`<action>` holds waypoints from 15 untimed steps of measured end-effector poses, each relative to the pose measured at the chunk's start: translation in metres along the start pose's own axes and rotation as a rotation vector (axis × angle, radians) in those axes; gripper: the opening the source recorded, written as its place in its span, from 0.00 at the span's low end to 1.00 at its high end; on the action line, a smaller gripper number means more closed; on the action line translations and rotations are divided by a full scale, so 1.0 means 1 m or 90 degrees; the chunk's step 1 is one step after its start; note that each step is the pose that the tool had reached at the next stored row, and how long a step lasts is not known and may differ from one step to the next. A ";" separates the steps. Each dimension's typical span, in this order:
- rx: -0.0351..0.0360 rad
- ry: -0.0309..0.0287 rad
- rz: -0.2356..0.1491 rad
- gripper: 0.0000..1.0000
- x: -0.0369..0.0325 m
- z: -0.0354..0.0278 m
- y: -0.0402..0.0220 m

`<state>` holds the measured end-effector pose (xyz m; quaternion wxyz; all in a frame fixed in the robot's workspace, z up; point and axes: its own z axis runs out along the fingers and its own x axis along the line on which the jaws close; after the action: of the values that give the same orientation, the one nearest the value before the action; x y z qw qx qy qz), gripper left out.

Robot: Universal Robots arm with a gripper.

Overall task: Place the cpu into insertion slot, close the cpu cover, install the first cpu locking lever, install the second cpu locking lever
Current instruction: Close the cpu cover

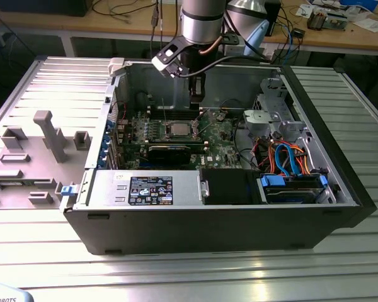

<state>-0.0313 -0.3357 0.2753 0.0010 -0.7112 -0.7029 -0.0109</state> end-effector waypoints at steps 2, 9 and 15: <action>0.0015 -0.0006 0.000 0.11 0.0000 0.0000 0.0013; 0.0058 -0.0023 0.000 0.11 0.0000 0.0000 0.0049; 0.0058 -0.0023 0.000 0.11 0.0001 0.0001 0.0071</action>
<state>-0.0242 -0.3357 0.2753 0.0030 -0.7112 -0.7030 -0.0064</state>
